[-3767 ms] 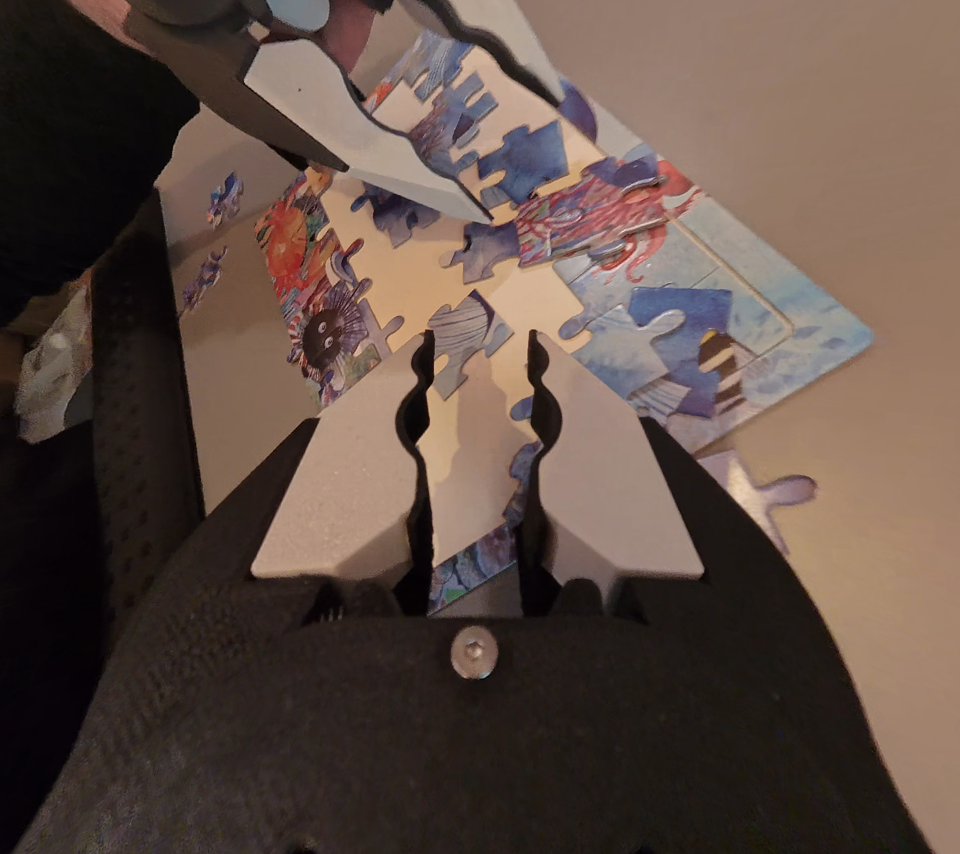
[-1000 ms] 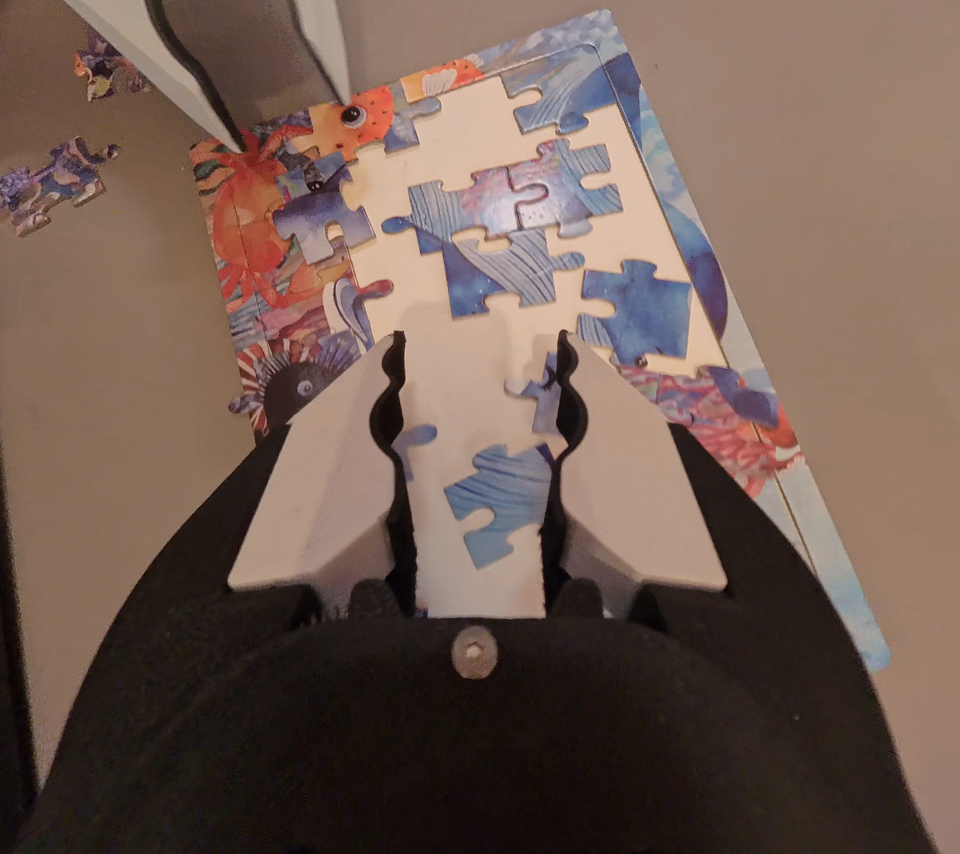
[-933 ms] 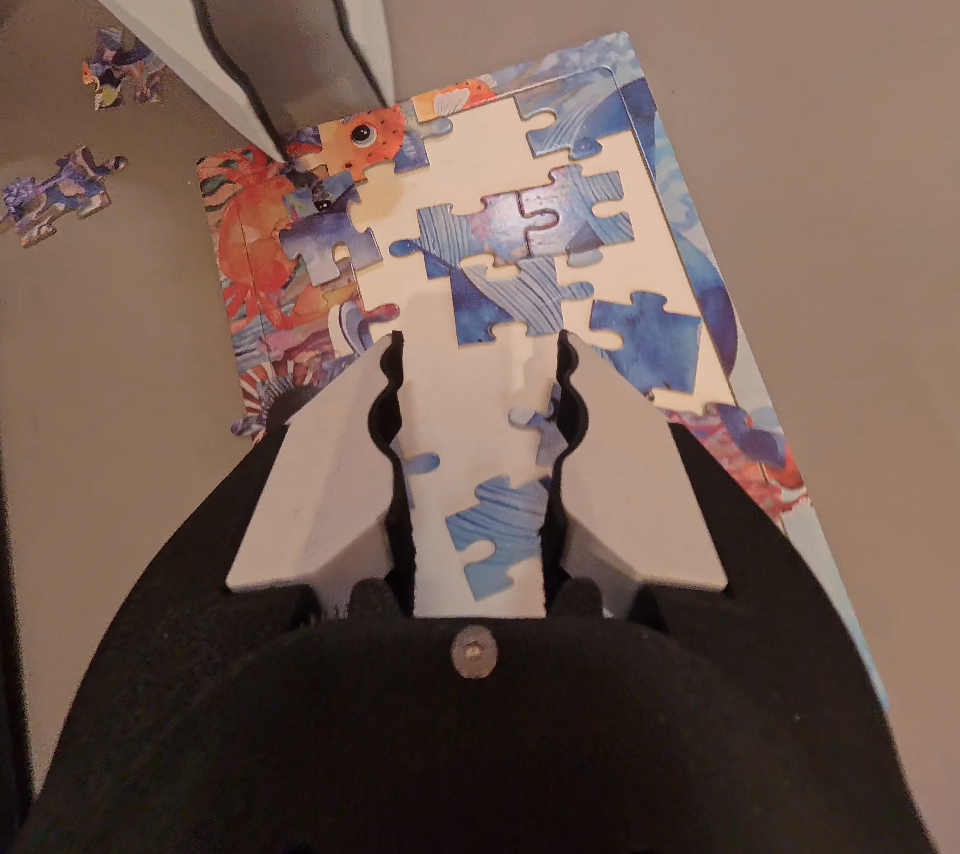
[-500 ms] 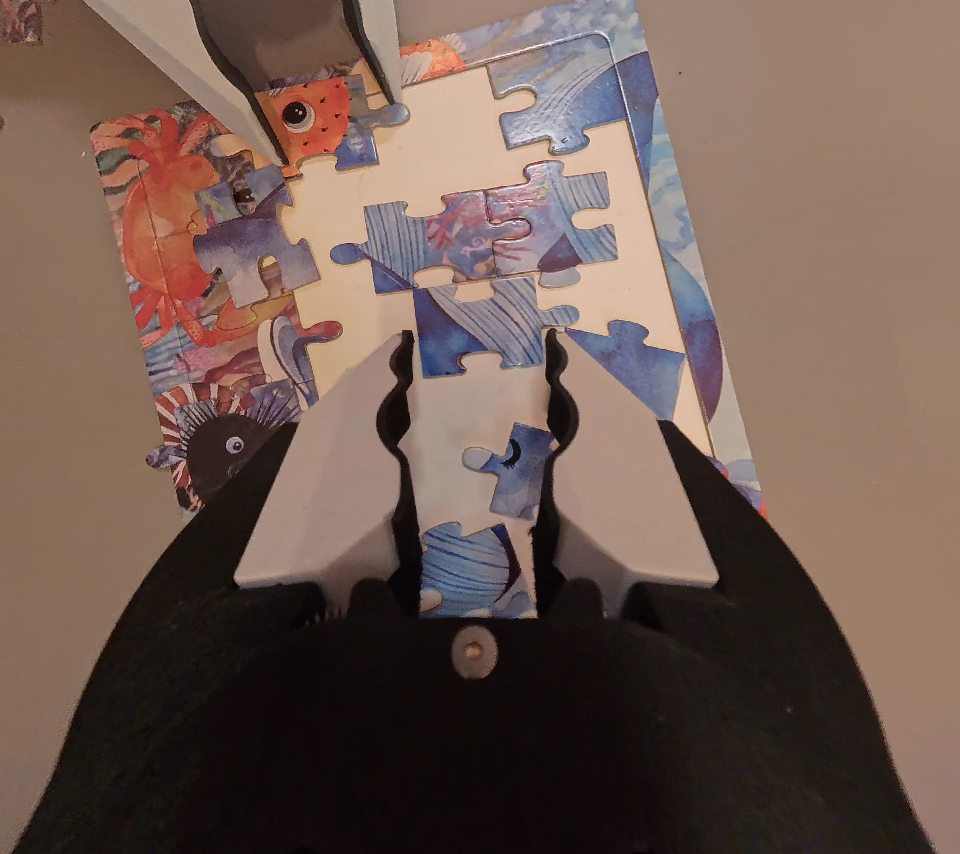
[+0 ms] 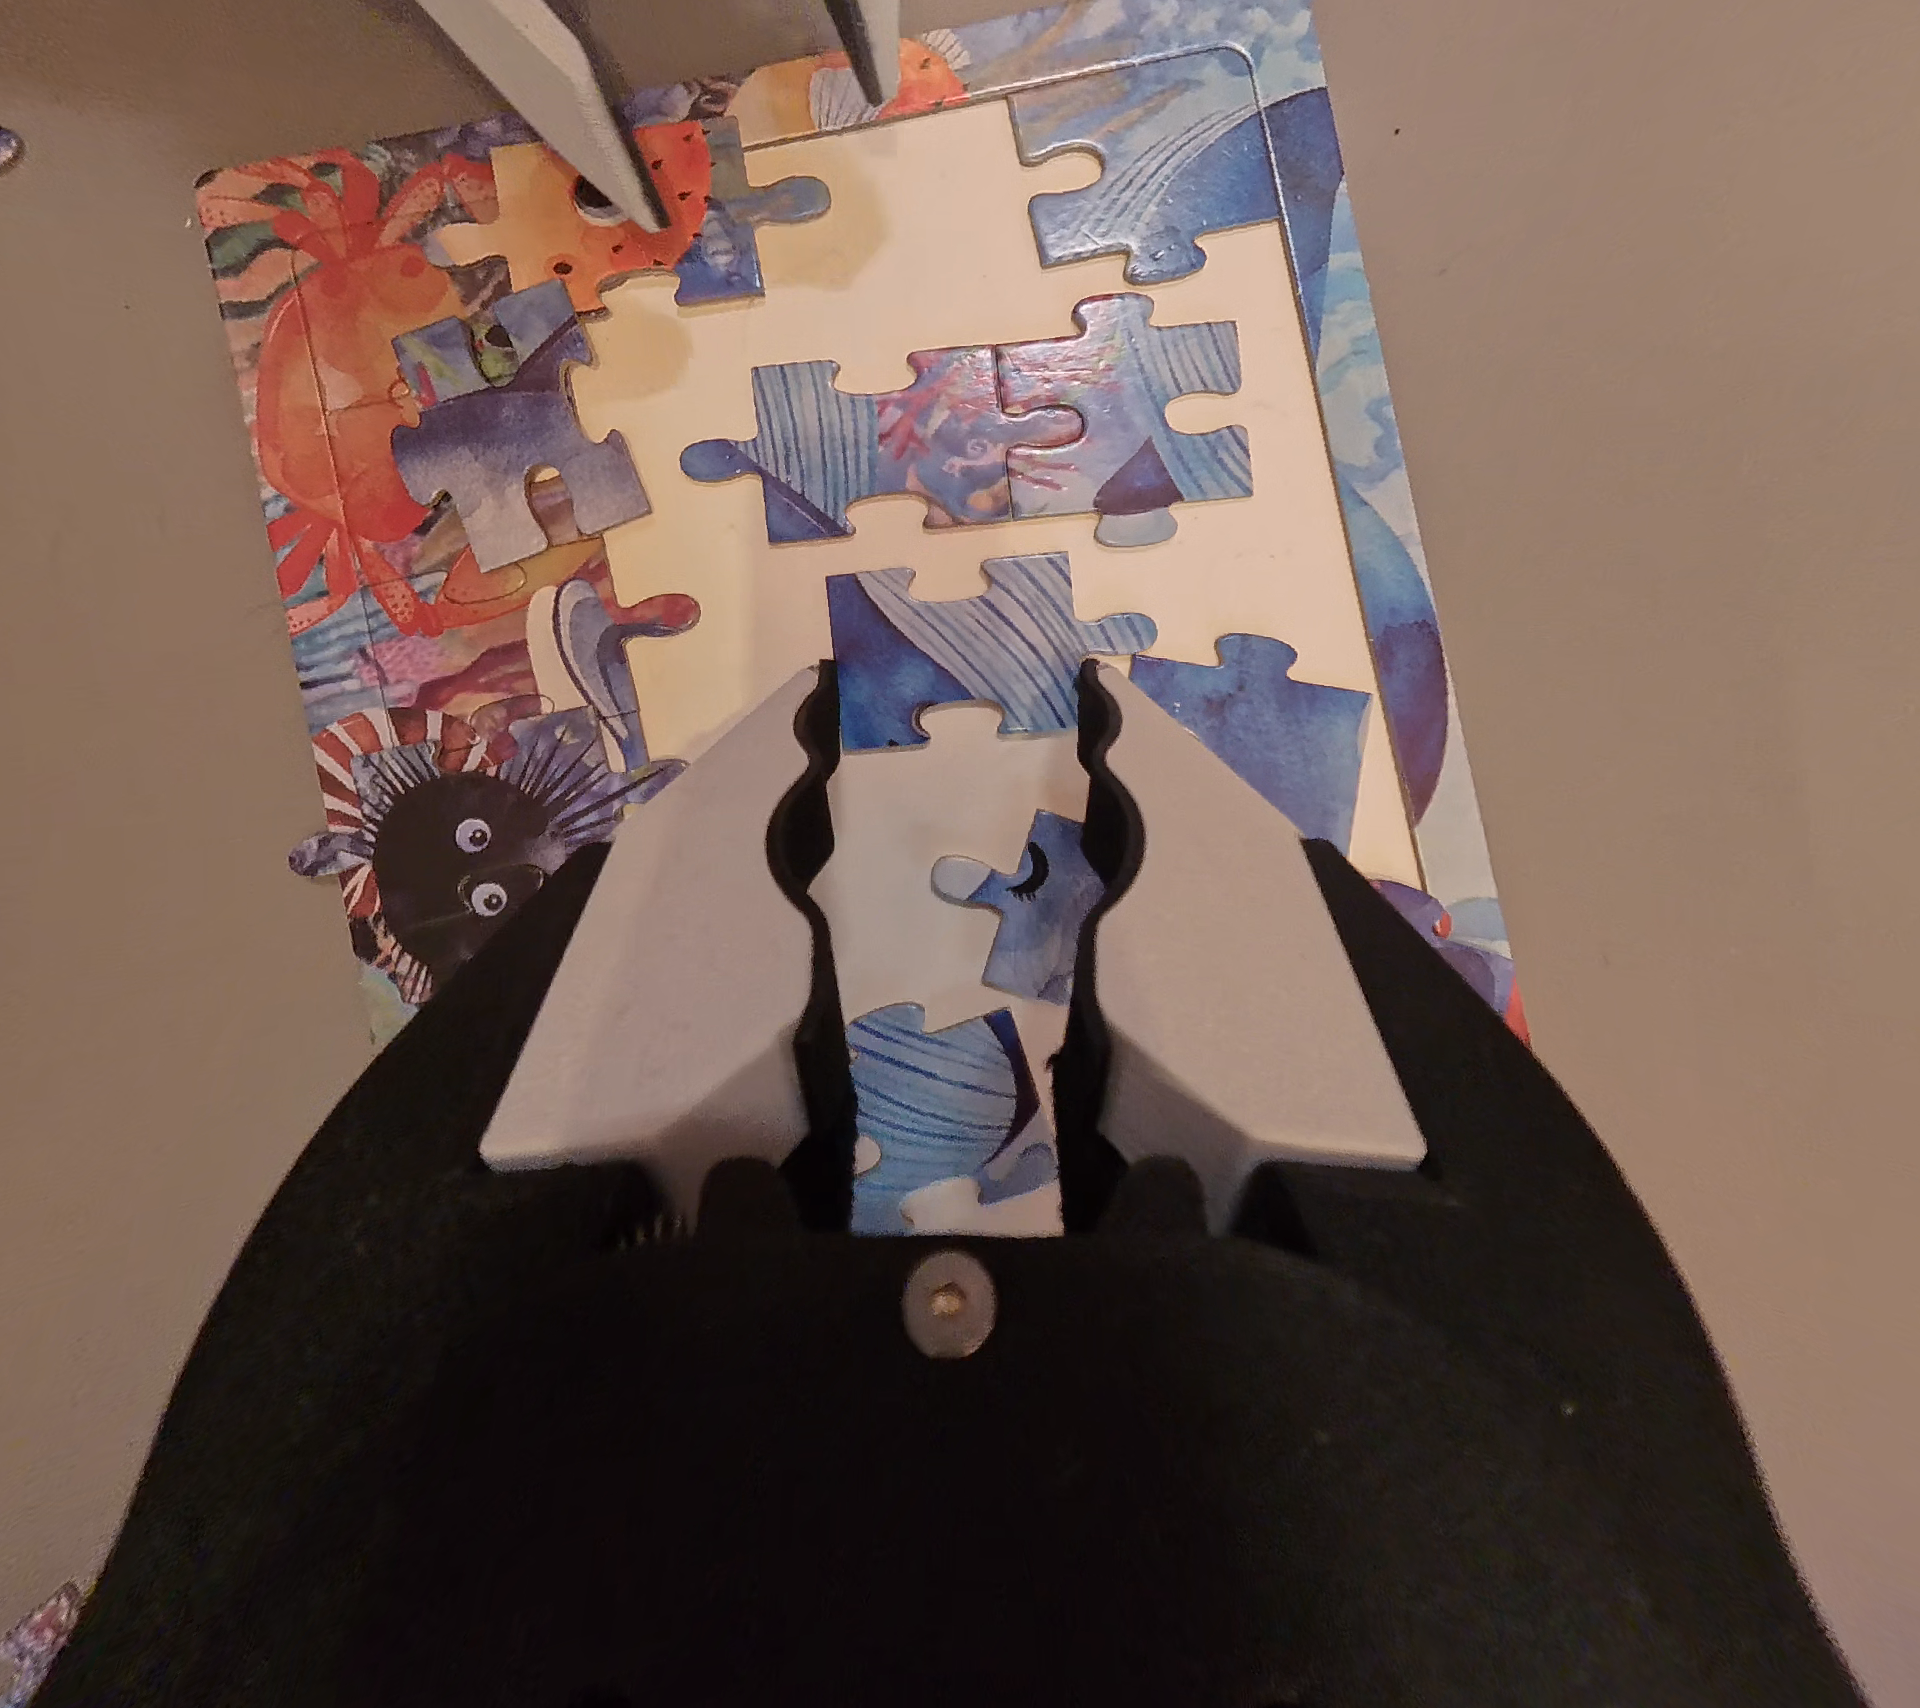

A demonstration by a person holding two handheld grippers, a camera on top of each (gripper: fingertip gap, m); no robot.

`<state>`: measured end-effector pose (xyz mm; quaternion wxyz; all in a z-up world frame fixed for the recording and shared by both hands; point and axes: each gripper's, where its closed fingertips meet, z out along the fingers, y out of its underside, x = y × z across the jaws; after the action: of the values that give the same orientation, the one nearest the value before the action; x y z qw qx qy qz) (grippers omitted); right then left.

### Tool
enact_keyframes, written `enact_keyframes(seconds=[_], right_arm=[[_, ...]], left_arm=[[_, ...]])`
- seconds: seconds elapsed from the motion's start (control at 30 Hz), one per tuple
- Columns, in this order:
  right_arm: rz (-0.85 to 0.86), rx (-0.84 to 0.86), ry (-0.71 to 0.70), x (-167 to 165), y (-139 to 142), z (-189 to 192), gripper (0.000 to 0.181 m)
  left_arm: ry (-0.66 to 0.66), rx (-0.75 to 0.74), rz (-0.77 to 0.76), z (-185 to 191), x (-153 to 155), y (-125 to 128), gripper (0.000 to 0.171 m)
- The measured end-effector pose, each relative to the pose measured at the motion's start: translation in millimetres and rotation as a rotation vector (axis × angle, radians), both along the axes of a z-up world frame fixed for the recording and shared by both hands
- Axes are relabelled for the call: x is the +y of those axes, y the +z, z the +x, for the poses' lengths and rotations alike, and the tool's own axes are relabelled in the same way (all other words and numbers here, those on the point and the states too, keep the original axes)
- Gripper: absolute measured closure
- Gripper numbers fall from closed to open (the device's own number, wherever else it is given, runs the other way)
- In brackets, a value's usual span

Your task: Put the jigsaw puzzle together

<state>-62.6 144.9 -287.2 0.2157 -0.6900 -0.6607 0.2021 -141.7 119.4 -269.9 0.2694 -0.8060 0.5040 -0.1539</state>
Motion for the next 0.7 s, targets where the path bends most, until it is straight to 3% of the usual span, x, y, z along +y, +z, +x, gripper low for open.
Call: enact_keyframes(seconds=[0.37,0.7], right_arm=[[0.033,-0.006,-0.032,14,1,10,0.137],[0.052,0.027,-0.049,21,6,10,0.137]], left_arm=[[-0.016,0.021,0.040,13,7,-8,0.135],[0.017,-0.003,0.151,25,27,1,0.137]])
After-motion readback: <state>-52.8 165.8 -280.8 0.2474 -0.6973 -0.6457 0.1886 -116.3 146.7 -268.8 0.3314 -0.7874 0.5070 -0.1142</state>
